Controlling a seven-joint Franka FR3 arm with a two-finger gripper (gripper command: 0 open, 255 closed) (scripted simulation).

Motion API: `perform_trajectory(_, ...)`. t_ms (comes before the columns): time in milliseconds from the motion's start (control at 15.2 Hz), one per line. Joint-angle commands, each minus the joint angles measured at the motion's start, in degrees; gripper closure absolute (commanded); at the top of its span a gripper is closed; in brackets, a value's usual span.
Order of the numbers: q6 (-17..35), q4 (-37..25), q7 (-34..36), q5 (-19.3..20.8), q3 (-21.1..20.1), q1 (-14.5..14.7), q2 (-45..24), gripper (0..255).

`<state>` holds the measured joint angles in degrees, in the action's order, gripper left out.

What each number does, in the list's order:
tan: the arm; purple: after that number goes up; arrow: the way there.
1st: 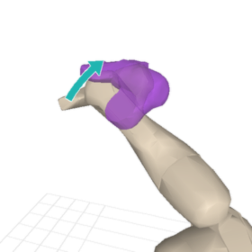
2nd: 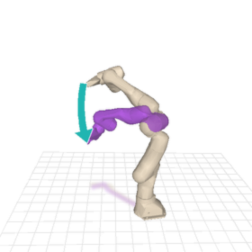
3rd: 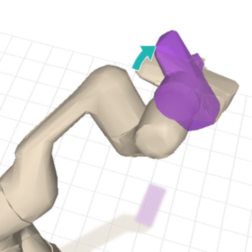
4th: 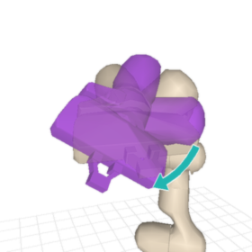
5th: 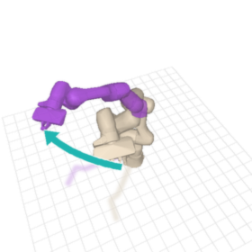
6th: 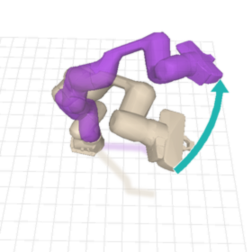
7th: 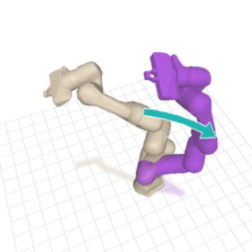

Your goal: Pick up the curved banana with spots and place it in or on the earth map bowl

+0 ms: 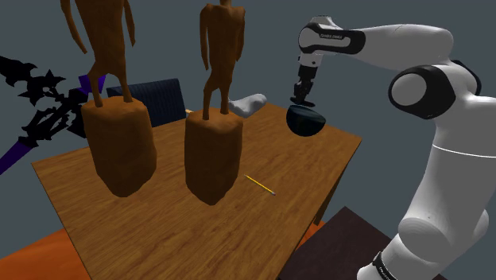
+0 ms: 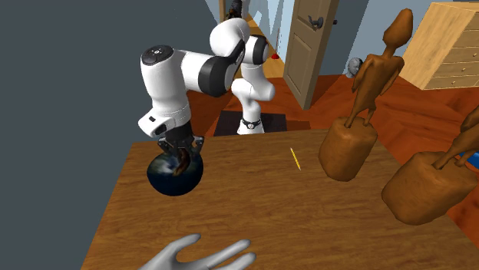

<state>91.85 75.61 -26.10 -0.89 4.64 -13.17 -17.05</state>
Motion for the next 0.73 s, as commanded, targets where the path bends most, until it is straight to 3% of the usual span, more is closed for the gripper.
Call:
perform_trajectory(0,2.0,2.4,0.0,0.0,0.0,0.1,0.5,255)
perform_trajectory(528,2.0,2.4,0.0,0.0,0.0,0.1,0.5,255)
perform_trajectory(594,2.0,2.4,0.0,0.0,0.0,0.1,0.5,0)
perform_trajectory(660,2.0,2.4,0.0,0.0,0.0,0.1,0.5,0)
